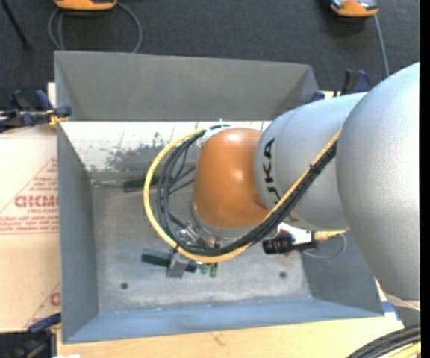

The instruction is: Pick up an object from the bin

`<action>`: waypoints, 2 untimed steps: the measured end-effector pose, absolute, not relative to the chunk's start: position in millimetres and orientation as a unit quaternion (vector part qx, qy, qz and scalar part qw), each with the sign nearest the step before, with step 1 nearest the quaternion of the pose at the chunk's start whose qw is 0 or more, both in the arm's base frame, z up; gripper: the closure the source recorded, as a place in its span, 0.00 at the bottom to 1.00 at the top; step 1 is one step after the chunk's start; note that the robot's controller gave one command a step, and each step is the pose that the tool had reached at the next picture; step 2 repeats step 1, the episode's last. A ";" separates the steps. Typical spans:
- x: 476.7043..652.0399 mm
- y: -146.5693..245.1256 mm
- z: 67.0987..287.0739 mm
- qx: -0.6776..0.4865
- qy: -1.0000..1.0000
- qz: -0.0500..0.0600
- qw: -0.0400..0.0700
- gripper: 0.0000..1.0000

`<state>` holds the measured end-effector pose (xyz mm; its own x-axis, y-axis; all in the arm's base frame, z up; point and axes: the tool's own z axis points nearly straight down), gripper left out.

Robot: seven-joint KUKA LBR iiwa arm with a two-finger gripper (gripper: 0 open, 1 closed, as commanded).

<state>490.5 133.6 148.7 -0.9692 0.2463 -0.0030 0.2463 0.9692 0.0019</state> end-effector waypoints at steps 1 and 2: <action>492.0 133.0 185.2 0.123 0.992 0.001 0.003 1.00; 492.0 133.0 185.2 0.123 0.992 0.001 0.003 1.00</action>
Offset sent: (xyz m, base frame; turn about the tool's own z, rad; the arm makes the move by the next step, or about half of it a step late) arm 0.0000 0.0000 0.0341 0.0000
